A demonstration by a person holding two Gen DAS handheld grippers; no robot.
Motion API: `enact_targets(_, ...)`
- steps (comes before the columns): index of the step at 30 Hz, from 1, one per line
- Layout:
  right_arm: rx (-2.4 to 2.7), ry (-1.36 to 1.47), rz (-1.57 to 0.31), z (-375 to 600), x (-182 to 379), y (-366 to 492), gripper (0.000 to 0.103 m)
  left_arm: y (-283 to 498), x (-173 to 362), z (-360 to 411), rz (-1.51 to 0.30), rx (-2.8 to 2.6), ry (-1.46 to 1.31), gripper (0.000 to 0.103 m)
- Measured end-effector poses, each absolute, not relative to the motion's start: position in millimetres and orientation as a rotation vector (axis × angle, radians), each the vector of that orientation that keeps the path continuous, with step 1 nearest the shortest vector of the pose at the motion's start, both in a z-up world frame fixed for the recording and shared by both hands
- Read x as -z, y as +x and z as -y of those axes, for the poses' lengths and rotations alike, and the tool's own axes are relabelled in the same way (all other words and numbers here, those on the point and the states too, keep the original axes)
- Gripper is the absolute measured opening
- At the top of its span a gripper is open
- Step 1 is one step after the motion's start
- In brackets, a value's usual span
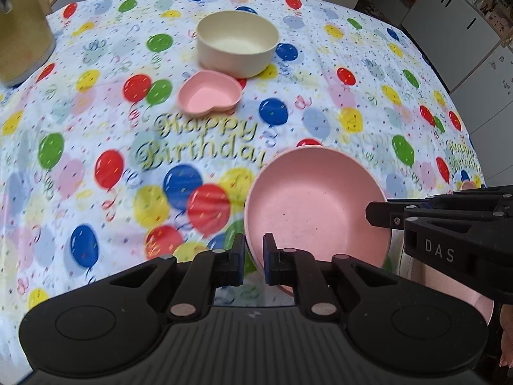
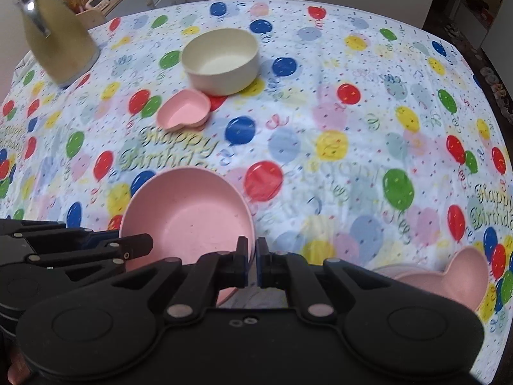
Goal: Organize plates and bowls
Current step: 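Lift the pink bowl and carry it toward the plate stack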
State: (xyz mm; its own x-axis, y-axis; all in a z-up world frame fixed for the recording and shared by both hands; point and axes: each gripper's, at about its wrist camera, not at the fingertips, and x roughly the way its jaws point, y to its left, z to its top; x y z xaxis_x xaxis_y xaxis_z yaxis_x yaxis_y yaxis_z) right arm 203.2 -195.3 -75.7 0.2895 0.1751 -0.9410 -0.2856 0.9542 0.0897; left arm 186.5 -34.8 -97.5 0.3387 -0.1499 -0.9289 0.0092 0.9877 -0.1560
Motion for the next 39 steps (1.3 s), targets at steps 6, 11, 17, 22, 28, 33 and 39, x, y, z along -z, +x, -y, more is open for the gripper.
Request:
enact_targets(6, -0.322, -0.098, -1.254, 178, 82, 171, 0.004, 154, 100, 20, -1.233, 0.093, -0.114, 0.011)
enact_targets(11, -0.339, -0.074, -1.270, 169, 89, 153, 0.004, 136, 103, 6, -1.248, 0.082, -0.107, 0.011)
enact_targets(17, -0.351, -0.070, -1.283, 162, 96, 140, 0.004, 122, 110, -2, -1.259, 0.075, -0.114, 0.011)
enact_targets(22, -0.354, -0.066, -1.293, 160, 102, 133, 0.005, 115, 116, -5, -1.262, 0.071, -0.111, 0.011)
enact_targets(28, -0.355, -0.062, -1.304, 159, 107, 129, 0.005, 111, 125, -8, -1.274, 0.074, -0.126, 0.011)
enact_targets(33, -0.349, -0.060, -1.302, 158, 107, 128, 0.006, 109, 127, -9, -1.266, 0.081, -0.134, 0.011)
enact_targets(39, -0.342, -0.074, -1.297, 158, 104, 127, 0.018, 106, 123, -13, -1.255, 0.090, -0.150, 0.011)
